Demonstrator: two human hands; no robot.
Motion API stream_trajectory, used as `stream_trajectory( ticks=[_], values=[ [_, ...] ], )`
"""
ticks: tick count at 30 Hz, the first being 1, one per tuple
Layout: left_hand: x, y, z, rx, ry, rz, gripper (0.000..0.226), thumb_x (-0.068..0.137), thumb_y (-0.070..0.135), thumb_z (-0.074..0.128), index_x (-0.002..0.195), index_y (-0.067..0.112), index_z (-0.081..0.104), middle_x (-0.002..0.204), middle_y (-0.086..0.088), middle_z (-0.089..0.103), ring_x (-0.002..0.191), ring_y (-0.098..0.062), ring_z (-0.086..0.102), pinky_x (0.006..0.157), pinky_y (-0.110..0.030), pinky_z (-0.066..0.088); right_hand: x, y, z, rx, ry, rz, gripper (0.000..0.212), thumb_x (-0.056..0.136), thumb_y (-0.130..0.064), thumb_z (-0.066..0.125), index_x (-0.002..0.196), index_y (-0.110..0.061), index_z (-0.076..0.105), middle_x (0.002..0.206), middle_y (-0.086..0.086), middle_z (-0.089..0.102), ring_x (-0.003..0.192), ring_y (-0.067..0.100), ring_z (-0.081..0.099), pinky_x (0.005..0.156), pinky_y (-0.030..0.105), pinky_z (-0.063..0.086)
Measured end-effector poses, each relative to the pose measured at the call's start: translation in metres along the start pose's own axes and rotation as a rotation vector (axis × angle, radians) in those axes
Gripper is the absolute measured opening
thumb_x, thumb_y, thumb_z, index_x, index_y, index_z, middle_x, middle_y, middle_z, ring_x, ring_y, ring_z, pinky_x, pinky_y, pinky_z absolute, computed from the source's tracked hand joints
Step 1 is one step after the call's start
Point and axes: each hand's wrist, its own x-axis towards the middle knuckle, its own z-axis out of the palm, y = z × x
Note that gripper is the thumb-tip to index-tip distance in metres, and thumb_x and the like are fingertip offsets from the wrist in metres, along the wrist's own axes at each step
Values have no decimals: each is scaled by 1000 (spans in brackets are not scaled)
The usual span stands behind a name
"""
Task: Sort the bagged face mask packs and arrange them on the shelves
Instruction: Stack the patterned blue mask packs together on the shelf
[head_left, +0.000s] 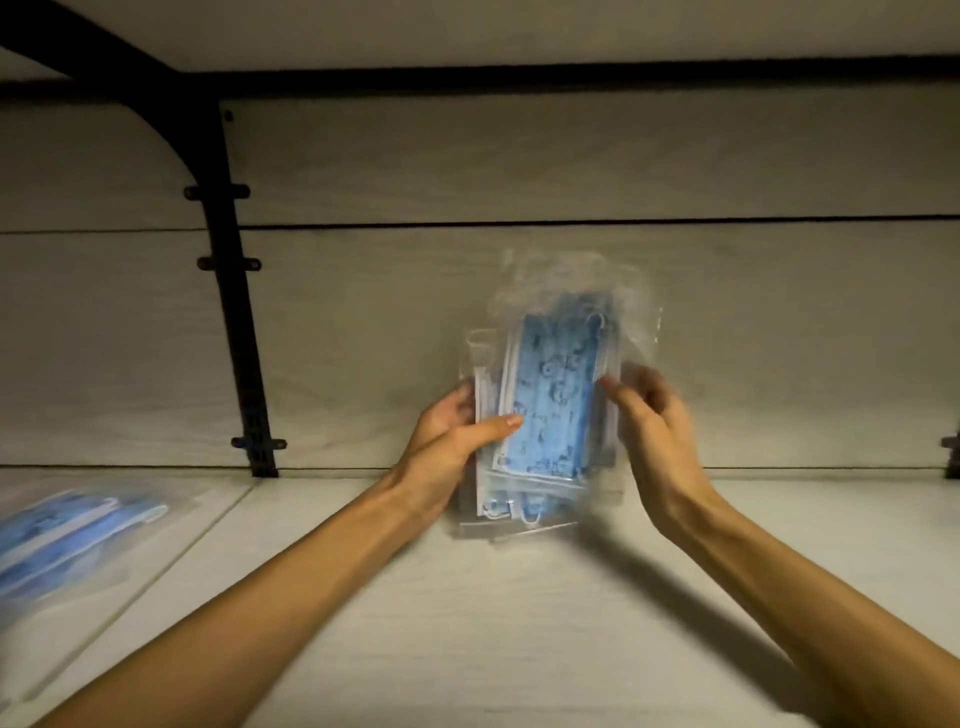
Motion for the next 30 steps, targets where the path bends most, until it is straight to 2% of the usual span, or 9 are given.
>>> stream_trajectory(
  ticks=[3,9,12,14,16,19,21,25,30],
  values=[
    [-1,-6,19,30,-9,-32,37,90,2,69,126,10,62,115,-11,75,106,-30,73,83,-39,61,-13,3,-14,-11,-68,0,40,95,-17,64,132,-21,50,121,-7,67,110,3,64,86,17,49],
    [-19,-17,49,129,66,-123,33,88,7,73,120,10,63,105,-9,78,96,-27,76,87,-47,61,-30,9,-47,-166,-218,134,57,82,-15,65,133,-25,43,122,1,63,97,6,68,73,20,53],
    [-13,-4,66,118,136,-40,25,86,2,73,108,9,66,93,-8,79,83,-24,77,67,-37,63,-27,-3,-52,-168,-214,8,50,87,1,62,124,-30,48,124,-4,64,99,-4,67,73,13,54],
    [-6,9,83,90,184,28,19,83,1,73,99,7,65,83,-5,79,76,-20,77,61,-32,61,-21,-17,-63,-172,-193,-56,61,81,-12,70,133,-27,43,128,-13,58,106,-7,61,76,11,53],
    [2,18,101,42,201,82,27,81,3,72,107,4,64,91,-10,78,87,-26,76,74,-40,63,-14,-30,-81,-199,-207,-7,72,66,-27,72,134,-29,45,125,-19,58,110,-4,58,80,15,49],
    [6,12,128,26,181,82,48,75,13,74,121,7,60,109,-15,75,100,-33,73,87,-48,60,-6,-25,-113,-335,-310,54,26,70,-20,72,95,-19,68,91,-16,72,84,9,66,71,18,47],
    [6,-4,144,42,191,20,47,80,14,79,123,4,62,112,-17,74,99,-31,74,87,-45,61,-3,-18,-129,-362,-310,20,5,82,-7,71,86,-9,69,76,-15,67,72,9,63,65,19,46],
    [13,-18,161,10,272,33,25,84,9,78,108,7,71,101,-11,78,89,-25,76,72,-32,62,10,-14,-148,-208,-294,-30,31,90,-8,71,120,-11,66,111,-5,75,98,7,73,73,17,56],
    [19,-32,175,82,219,-41,38,82,16,80,117,10,64,105,-9,77,92,-24,76,71,-35,63,5,18,-166,-256,-430,233,62,80,5,73,132,-14,45,125,6,67,106,16,70,83,25,59]
  ],
)
